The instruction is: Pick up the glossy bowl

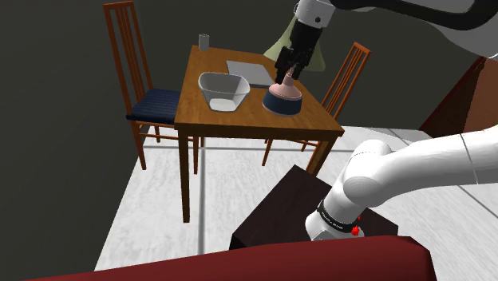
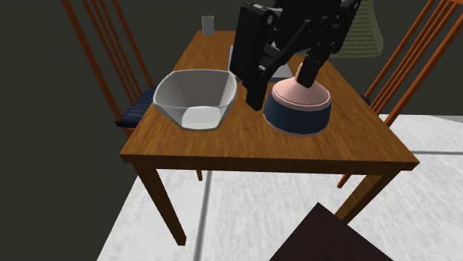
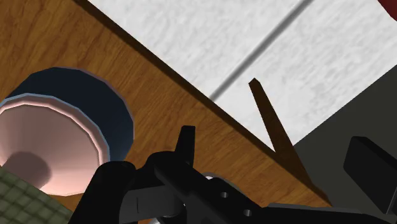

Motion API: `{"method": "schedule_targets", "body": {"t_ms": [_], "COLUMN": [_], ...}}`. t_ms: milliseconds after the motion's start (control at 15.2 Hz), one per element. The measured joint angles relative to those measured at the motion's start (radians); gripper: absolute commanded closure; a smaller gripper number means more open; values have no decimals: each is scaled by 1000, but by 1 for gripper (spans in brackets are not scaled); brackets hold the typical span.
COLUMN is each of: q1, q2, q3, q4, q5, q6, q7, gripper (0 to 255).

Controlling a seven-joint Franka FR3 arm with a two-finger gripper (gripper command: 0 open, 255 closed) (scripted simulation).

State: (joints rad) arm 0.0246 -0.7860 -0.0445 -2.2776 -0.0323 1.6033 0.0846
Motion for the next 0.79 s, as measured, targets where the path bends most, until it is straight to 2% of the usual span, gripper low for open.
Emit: {"method": "schedule_targets", "body": {"t_ms": [198, 792], "q1": [2, 16], "q2": [49, 398], "q3": [5, 50], "q4": [21, 225], "q5": [3, 17], "q6": [24, 132], "q7": [7, 76], "gripper": [0, 0]}}
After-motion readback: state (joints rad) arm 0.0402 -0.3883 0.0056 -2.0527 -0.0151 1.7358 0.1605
